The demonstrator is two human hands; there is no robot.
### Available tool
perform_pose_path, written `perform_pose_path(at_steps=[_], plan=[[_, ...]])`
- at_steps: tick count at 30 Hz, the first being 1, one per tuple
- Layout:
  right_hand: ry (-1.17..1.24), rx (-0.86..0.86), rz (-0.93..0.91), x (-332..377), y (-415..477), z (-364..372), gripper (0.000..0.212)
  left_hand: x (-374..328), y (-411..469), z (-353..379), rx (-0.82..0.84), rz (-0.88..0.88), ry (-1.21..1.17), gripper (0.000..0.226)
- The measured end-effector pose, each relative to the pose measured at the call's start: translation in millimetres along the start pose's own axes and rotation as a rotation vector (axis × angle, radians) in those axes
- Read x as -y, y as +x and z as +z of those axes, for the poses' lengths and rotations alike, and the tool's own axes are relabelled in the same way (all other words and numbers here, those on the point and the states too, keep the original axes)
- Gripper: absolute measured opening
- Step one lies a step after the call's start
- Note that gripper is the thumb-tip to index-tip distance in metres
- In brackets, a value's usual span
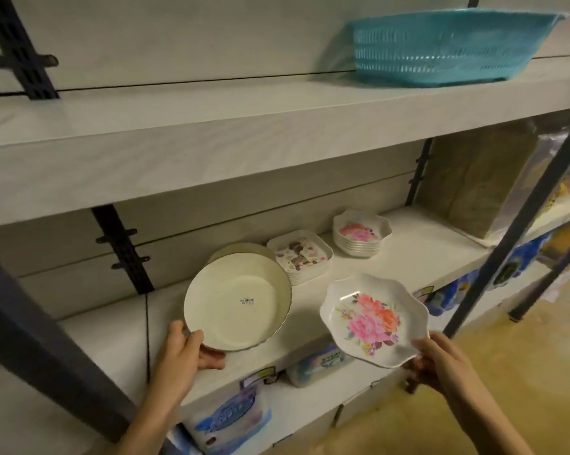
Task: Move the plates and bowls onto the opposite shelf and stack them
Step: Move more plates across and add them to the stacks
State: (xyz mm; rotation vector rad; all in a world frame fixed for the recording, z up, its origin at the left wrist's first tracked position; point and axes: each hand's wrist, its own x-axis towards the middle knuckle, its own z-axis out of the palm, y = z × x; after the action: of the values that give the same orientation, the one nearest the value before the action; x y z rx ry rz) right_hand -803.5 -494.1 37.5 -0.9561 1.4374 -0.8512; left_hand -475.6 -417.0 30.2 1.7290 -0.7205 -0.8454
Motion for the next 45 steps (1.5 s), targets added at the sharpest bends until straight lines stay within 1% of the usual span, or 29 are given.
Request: perform_pose_path(at_steps=[6, 9, 11, 14, 17, 22, 24, 26, 27, 29, 30, 32, 33, 35, 36, 37, 40, 45], plan=[[-0.043, 0.154, 0.044, 31.0, 68.9, 8.1, 0.026, -7.5, 37.0, 31.6, -0.165, -0.037, -0.063, 0.009], [-0.075, 0.222, 0.023, 47.9, 102.2, 4.2, 0.019, -6.4, 62.0, 44.5, -0.249, -0.072, -0.049, 0.022], [-0.094, 0.264, 0.003, 58.7, 121.9, 1.4, 0.012, -9.2, 74.2, 52.1, -0.323, -0.096, -0.052, 0.022], [-0.137, 0.321, -0.032, 70.0, 149.6, 0.9, 0.009, -12.6, 92.2, 63.0, -0.396, -0.118, -0.045, 0.025], [-0.183, 0.360, -0.030, 75.4, 167.2, 5.1, 0.010, -15.7, 108.2, 73.8, -0.436, -0.155, -0.015, 0.020], [-0.204, 0.412, -0.035, 81.5, 182.1, 9.8, 0.011, -10.9, 134.3, 86.0, -0.446, -0.204, -0.005, 0.022], [-0.208, 0.420, -0.025, 83.1, 185.3, 10.0, 0.014, -9.1, 138.8, 91.1, -0.471, -0.225, 0.008, 0.011], [-0.210, 0.426, -0.017, 84.1, 188.1, 9.2, 0.017, -10.6, 139.0, 96.6, -0.485, -0.235, 0.034, 0.005], [-0.213, 0.425, -0.018, 84.5, 189.3, 8.7, 0.019, -10.9, 140.3, 98.6, -0.492, -0.230, 0.065, 0.009], [-0.221, 0.417, -0.027, 84.1, 191.0, 7.0, 0.021, -5.8, 142.8, 97.0, -0.513, -0.216, 0.164, 0.024], [-0.225, 0.413, -0.031, 83.4, 191.5, 6.0, 0.022, -3.7, 142.9, 95.6, -0.517, -0.211, 0.198, 0.025], [-0.230, 0.409, -0.032, 82.0, 191.8, 4.2, 0.023, -2.7, 140.1, 92.9, -0.540, -0.235, 0.217, 0.015], [-0.232, 0.411, -0.031, 81.6, 191.9, 3.3, 0.023, -0.8, 139.0, 91.5, -0.562, -0.235, 0.259, 0.022], [-0.230, 0.410, -0.024, 80.6, 193.2, 0.5, 0.023, -3.1, 133.2, 92.4, -0.579, -0.186, 0.405, 0.040], [-0.226, 0.405, -0.024, 80.3, 194.6, -1.4, 0.023, -7.2, 128.6, 95.1, -0.592, -0.149, 0.453, 0.042], [-0.219, 0.399, -0.025, 79.9, 196.6, -3.7, 0.024, -11.4, 123.9, 98.2, -0.596, -0.113, 0.481, 0.040], [-0.196, 0.385, -0.021, 79.8, 205.2, -10.6, 0.024, -22.0, 114.4, 112.0, -0.538, 0.004, 0.451, 0.019], [-0.150, 0.388, -0.035, 87.5, 225.6, -23.9, 0.022, -33.7, 109.0, 138.7, -0.409, 0.126, 0.463, 0.015]])
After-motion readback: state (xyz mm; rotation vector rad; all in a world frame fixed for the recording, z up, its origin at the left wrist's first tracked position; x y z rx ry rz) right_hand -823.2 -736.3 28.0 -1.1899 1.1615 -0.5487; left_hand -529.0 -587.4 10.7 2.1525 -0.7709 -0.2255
